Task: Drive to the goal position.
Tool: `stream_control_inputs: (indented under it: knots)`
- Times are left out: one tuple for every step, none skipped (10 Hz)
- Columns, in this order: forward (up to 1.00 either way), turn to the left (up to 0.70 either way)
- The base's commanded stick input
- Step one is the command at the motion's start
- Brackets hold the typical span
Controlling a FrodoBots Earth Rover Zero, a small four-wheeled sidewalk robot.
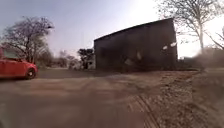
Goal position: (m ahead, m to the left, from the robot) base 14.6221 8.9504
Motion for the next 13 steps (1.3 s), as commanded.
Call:
stream_control_inputs:
  knots:
    - [0.7,0.0]
    - [0.7,0.0]
    - [0.7,0.0]
    - [0.7,0.0]
    - [0.7,0.0]
    - [0.7,0.0]
    - [0.7,0.0]
    - [0.7,0.0]
    - [0.7,0.0]
    - [0.7,0.0]
    - [0.7,0.0]
    - [0.7,0.0]
    - [0.7,0.0]
